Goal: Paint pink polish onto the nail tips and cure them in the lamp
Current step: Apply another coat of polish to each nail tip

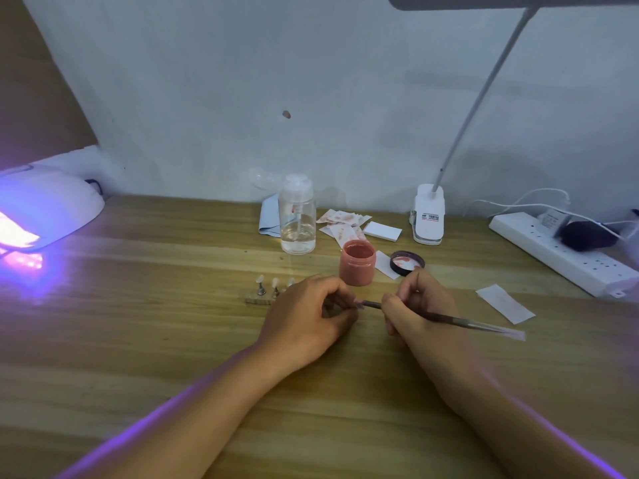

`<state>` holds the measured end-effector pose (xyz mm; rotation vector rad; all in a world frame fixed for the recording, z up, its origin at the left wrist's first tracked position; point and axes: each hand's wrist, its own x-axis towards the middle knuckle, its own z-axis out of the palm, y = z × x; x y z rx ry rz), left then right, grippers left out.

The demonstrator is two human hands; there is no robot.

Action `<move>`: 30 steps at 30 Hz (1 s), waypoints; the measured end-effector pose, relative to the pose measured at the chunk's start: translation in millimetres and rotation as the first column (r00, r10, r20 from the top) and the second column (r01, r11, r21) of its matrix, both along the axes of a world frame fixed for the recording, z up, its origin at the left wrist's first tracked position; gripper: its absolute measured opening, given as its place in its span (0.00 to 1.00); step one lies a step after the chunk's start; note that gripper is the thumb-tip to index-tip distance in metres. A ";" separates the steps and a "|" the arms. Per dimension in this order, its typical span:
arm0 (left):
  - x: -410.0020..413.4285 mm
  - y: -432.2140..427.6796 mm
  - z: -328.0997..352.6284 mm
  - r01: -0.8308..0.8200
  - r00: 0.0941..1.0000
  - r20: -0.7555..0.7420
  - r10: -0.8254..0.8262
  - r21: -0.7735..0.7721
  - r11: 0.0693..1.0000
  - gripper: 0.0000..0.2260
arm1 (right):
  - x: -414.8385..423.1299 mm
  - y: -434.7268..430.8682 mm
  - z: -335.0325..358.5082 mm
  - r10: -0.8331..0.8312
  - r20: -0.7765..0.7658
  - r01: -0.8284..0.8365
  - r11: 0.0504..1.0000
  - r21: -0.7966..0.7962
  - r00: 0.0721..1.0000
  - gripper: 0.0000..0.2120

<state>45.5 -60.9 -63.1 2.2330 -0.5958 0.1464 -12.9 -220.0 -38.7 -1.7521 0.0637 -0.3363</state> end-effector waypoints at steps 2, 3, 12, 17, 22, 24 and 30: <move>0.1 0.0 -0.1 -0.001 1.000 0.005 0.001 -0.001 1.000 0.10 | 0.3 0.2 -0.1 -0.005 0.008 0.005 1.000 0.002 1.000 0.07; 0.1 0.1 -0.2 -0.002 1.000 0.008 0.002 0.000 1.000 0.10 | 0.3 0.5 -0.2 -0.006 0.009 0.006 1.000 -0.001 1.000 0.07; 0.8 0.2 -1.2 -0.005 1.000 0.013 0.005 0.019 1.000 0.10 | -0.2 1.3 0.8 0.024 0.004 -0.024 1.000 0.006 1.000 0.07; 0.9 0.0 -1.2 0.004 1.000 0.016 -0.004 0.018 1.000 0.11 | 0.8 0.3 -0.3 -0.010 0.014 0.010 1.000 0.004 1.000 0.07; 1.0 0.2 -1.5 0.008 1.000 0.004 -0.008 0.015 1.000 0.09 | -1.8 -2.7 1.3 -0.082 0.076 0.074 0.992 0.104 0.994 0.07; 0.9 0.6 -1.6 0.010 1.000 -0.010 -0.010 0.006 1.000 0.08 | -2.2 -4.8 2.7 -0.088 0.071 0.076 0.985 0.154 0.994 0.08; 1.3 0.9 -1.6 0.002 0.999 -0.044 -0.002 -0.006 1.000 0.07 | -0.5 -3.9 2.4 -0.059 -0.019 0.061 0.989 0.136 0.998 0.08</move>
